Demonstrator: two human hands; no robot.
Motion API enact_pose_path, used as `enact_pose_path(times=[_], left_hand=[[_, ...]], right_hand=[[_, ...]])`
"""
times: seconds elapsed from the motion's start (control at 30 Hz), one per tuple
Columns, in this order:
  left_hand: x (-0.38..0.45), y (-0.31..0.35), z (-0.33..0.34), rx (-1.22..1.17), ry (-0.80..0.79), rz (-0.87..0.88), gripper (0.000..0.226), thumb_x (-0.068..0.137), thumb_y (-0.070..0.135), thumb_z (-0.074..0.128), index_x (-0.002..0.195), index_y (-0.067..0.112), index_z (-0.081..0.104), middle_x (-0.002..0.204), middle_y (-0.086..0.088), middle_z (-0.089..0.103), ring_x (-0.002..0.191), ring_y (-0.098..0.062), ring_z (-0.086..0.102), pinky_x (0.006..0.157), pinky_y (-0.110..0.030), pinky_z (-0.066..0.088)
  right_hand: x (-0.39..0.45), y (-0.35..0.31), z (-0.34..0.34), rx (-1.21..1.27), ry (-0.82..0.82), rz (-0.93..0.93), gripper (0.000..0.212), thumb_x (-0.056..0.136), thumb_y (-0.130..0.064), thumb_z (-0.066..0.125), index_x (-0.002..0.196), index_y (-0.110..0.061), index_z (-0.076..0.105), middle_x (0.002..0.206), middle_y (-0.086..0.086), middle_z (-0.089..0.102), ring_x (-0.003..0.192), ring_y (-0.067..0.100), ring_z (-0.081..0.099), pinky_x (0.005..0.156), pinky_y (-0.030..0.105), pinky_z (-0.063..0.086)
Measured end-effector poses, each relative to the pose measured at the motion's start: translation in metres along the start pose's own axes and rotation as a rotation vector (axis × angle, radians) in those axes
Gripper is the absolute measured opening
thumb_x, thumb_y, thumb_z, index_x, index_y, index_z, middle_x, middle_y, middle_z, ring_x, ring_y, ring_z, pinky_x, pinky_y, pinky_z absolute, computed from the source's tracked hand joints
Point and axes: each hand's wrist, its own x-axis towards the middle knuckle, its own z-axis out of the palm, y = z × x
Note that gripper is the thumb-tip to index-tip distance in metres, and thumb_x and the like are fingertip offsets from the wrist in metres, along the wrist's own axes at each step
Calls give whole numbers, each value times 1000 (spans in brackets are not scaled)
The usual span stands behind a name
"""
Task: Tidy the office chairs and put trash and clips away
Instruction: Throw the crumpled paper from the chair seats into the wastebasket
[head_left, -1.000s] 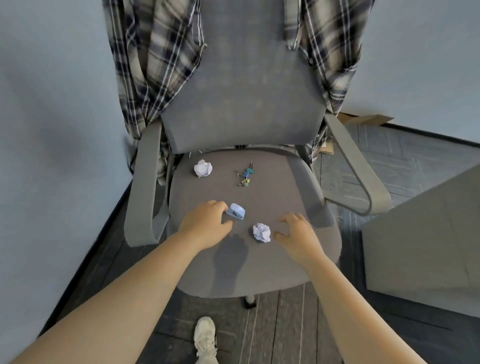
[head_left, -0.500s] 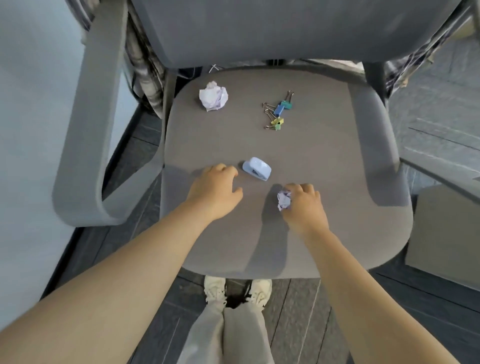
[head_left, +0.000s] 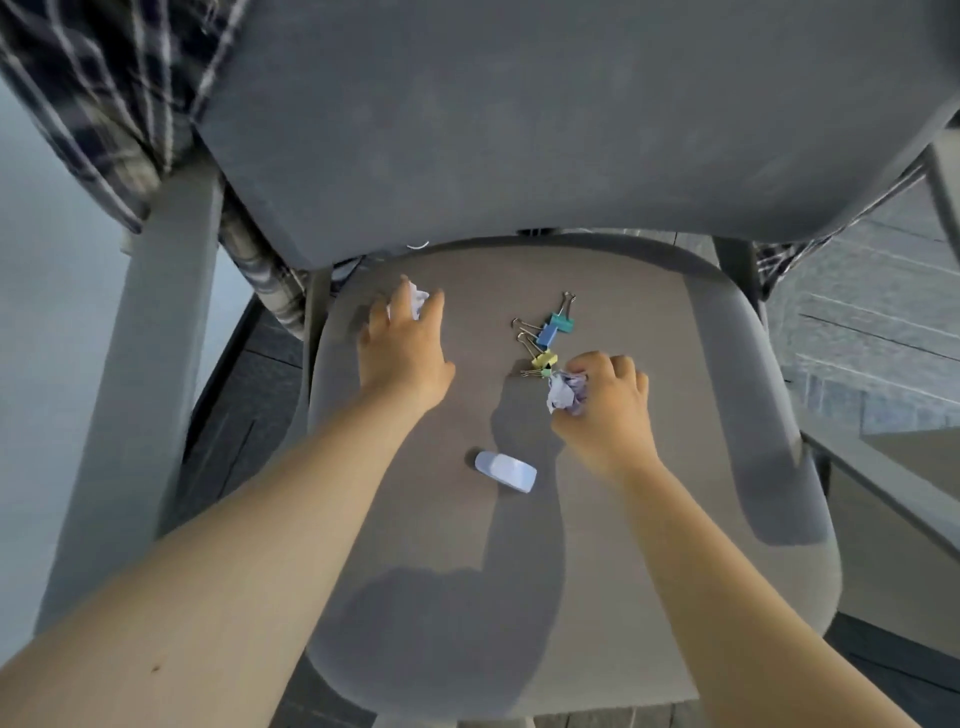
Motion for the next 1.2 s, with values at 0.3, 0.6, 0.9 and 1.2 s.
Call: enact_pose_path(times=[0.3, 0.6, 0.9, 1.2], left_hand=[[48, -19, 25, 0, -27, 60, 17, 85, 0, 53, 102, 3, 56, 119, -22, 49, 108, -42, 50, 71, -41, 42], [-6, 55, -24, -113, -120, 339, 34, 89, 13, 53, 123, 14, 52, 128, -13, 47, 111, -35, 51, 87, -36, 46], [-132, 153, -34, -79, -243, 668, 38, 86, 9, 55, 123, 19, 54, 132, -7, 46, 112, -32, 52, 93, -33, 42], [-266, 247, 12, 125, -497, 1246, 41, 87, 9, 58, 127, 17, 52, 135, -8, 44, 122, -29, 43, 100, -36, 39]], right_hand=[[32, -3, 18, 186, 22, 19, 37, 81, 2, 57, 116, -2, 50, 125, 17, 43, 109, 26, 46, 62, 15, 29], [-14, 5, -42, 185, 188, 55, 35, 77, 5, 54, 111, -1, 51, 118, 17, 51, 110, 32, 45, 70, 20, 28], [-158, 68, -117, 240, 355, 257, 35, 79, 0, 55, 113, -2, 50, 115, 16, 55, 105, 33, 50, 76, 35, 41], [-337, 148, -114, 397, 684, 734, 24, 87, -11, 53, 111, -8, 52, 114, 9, 59, 102, 24, 54, 79, 35, 48]])
